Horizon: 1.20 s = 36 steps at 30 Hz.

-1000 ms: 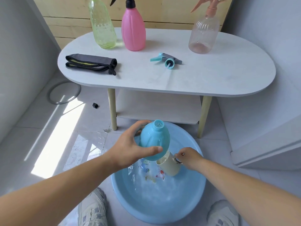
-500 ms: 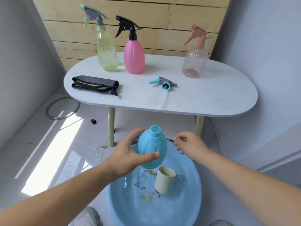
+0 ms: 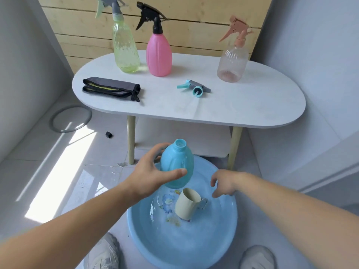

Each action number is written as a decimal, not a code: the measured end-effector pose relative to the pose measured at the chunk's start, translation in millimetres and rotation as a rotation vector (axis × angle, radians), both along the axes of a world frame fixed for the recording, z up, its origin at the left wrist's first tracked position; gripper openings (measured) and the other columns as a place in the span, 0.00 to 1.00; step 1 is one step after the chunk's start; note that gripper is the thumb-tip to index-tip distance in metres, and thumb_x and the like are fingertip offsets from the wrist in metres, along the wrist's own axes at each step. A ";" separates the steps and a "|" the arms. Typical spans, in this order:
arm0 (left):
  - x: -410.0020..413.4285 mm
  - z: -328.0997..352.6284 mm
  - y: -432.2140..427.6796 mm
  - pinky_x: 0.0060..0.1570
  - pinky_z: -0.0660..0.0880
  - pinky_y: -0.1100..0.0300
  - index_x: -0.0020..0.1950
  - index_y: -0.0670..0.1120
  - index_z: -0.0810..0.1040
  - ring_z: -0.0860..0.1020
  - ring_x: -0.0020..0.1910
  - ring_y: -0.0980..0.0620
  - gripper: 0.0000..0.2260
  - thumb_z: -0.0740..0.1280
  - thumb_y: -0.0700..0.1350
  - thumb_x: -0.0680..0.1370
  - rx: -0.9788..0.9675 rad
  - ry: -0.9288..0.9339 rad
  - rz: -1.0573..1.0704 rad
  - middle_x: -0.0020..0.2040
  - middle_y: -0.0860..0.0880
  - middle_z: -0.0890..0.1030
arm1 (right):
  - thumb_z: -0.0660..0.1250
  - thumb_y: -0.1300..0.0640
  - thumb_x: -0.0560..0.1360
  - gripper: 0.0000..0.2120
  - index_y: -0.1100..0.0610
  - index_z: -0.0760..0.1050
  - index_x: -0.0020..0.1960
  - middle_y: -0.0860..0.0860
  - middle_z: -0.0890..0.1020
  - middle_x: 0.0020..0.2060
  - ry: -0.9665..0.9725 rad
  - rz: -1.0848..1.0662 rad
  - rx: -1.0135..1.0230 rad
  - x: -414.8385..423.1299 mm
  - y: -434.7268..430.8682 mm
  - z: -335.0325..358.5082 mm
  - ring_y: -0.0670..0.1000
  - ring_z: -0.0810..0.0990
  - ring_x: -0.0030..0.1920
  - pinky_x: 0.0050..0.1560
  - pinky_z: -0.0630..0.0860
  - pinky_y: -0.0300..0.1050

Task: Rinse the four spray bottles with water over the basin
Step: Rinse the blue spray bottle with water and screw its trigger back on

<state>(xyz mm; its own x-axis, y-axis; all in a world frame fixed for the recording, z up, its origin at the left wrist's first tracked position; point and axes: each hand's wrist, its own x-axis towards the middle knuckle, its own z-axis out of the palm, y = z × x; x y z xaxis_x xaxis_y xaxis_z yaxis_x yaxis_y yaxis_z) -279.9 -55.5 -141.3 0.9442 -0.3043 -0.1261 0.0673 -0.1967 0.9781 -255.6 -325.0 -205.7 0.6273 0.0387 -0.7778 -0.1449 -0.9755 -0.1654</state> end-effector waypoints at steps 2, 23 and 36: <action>-5.8 -14.1 0.8 0.57 0.78 0.67 0.66 0.59 0.78 0.79 0.64 0.57 0.33 0.82 0.56 0.62 0.021 0.013 -0.002 0.60 0.55 0.83 | 0.74 0.46 0.72 0.28 0.53 0.73 0.68 0.50 0.79 0.59 0.009 -0.006 -0.002 -15.1 3.0 -41.9 0.54 0.82 0.51 0.52 0.80 0.46; -7.7 -77.2 11.8 0.67 0.77 0.50 0.66 0.58 0.78 0.79 0.64 0.54 0.33 0.82 0.58 0.62 0.129 0.078 0.006 0.60 0.56 0.83 | 0.68 0.46 0.78 0.13 0.56 0.74 0.45 0.53 0.77 0.43 0.221 -0.484 0.528 -8.7 19.3 -114.3 0.53 0.79 0.42 0.44 0.83 0.48; -17.4 -48.6 14.9 0.56 0.79 0.65 0.67 0.57 0.78 0.80 0.62 0.57 0.35 0.83 0.56 0.62 0.065 0.048 0.023 0.58 0.56 0.84 | 0.60 0.49 0.78 0.12 0.53 0.79 0.43 0.51 0.69 0.51 -0.290 0.136 0.142 -6.2 19.9 -30.5 0.53 0.75 0.47 0.52 0.76 0.49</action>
